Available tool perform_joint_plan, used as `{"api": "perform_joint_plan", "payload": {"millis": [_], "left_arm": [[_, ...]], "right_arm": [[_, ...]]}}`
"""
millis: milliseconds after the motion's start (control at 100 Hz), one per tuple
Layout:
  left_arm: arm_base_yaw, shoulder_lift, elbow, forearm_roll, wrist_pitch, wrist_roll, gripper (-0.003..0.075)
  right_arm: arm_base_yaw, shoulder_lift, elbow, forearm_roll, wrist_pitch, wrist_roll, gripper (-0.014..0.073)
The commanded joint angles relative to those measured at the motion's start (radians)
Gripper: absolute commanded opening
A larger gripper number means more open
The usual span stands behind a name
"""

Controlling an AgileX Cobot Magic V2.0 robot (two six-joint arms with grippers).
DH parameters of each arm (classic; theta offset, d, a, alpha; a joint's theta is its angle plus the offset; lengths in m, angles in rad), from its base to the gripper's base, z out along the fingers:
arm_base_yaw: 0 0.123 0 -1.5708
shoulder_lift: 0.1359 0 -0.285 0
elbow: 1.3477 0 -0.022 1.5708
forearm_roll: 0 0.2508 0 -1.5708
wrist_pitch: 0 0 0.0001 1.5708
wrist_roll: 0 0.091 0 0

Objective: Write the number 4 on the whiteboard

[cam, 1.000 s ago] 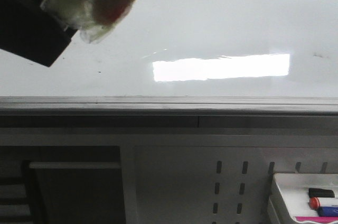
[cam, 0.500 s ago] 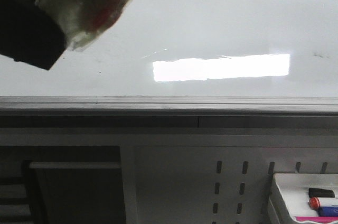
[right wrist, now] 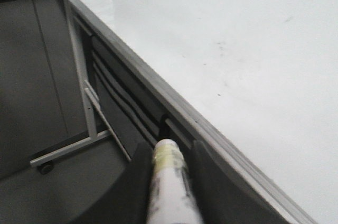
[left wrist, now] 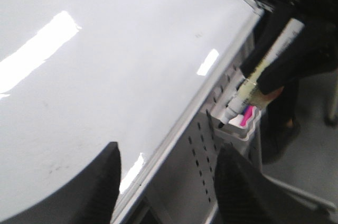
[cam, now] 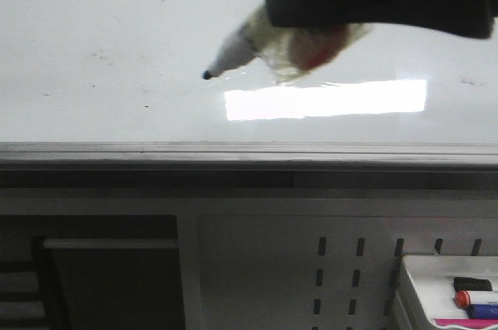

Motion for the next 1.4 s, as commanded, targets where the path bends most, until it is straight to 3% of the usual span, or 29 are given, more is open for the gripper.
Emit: {"api": "perform_joint_plan", "payload": {"millis": [0, 120, 290, 520, 810, 1390], "left_arm": [[0.031, -0.094, 0.026, -0.047, -0.092, -0.084, 0.0250], [0.066, -0.245, 0.127, -0.045, -0.178, -0.096, 0.0144], [0.083, -0.380, 0.260, -0.095, -0.279, -0.100, -0.0022], [0.083, -0.409, 0.299, -0.171, -0.276, -0.100, -0.0020], [0.083, -0.409, 0.299, -0.173, -0.276, -0.100, -0.0020], [0.083, -0.409, 0.299, -0.195, -0.265, -0.100, -0.0020]], "right_arm": [[0.001, -0.018, 0.001, -0.009, -0.098, -0.001, -0.0063], [0.001, 0.014, 0.005, -0.013, -0.156, -0.001, -0.0064], [0.001, 0.098, 0.005, -0.018, -0.381, -0.001, -0.0064], [-0.053, 0.222, -0.085, -0.020, -0.442, -0.001, -0.0064], [-0.221, 0.336, -0.240, -0.020, -0.258, -0.001, -0.0064], [-0.244, 0.413, -0.290, -0.020, -0.337, -0.001, -0.0064]]}}
